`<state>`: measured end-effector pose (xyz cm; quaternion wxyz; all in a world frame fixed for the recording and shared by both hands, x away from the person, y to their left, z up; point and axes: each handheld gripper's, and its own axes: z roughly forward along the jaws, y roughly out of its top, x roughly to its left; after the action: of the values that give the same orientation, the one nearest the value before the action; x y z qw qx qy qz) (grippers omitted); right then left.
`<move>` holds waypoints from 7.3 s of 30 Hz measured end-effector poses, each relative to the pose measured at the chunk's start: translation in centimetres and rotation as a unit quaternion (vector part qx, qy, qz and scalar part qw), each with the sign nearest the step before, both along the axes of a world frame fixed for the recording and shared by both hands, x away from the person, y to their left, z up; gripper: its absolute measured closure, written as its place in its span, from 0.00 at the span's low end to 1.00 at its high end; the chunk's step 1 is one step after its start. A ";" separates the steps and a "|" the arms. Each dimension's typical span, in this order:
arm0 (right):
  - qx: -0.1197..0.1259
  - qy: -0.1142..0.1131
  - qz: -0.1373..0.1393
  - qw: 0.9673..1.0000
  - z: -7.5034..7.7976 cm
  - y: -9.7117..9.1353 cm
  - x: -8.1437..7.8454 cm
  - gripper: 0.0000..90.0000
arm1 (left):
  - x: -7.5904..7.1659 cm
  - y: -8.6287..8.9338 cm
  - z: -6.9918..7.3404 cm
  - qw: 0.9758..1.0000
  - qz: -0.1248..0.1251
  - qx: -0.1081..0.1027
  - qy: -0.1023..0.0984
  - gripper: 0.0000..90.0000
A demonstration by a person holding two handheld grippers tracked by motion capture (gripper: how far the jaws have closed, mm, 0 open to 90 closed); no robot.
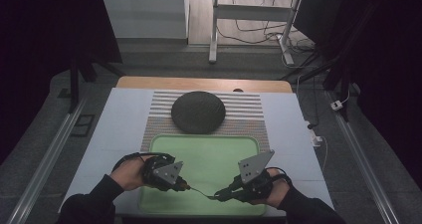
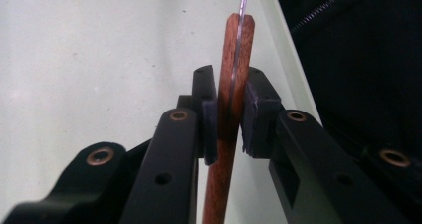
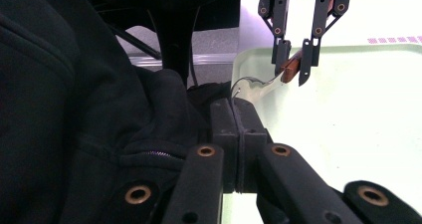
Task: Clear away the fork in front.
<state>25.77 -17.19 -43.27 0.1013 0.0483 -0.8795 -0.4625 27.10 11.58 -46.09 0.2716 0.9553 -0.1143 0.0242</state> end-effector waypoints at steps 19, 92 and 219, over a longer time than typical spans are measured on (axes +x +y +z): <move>-0.036 -0.043 -0.197 0.979 -0.6 -1.9 1.5 0.56 | 0.2 1.7 0.0 0.985 0.162 0.000 0.062 0.88; -0.062 -0.048 -0.445 0.892 -2.0 -8.5 -0.7 0.00 | 0.6 5.3 -3.4 0.808 0.552 0.006 0.207 0.80; -0.071 -0.029 -0.455 0.887 -2.1 -8.5 -0.3 0.00 | -6.3 15.8 -1.3 0.810 0.514 -0.233 0.158 0.00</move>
<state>25.46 -25.69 -45.39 -0.1424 -0.3515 -0.8377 -0.3930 20.82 27.41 -47.37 0.4482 0.7734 0.4469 0.0344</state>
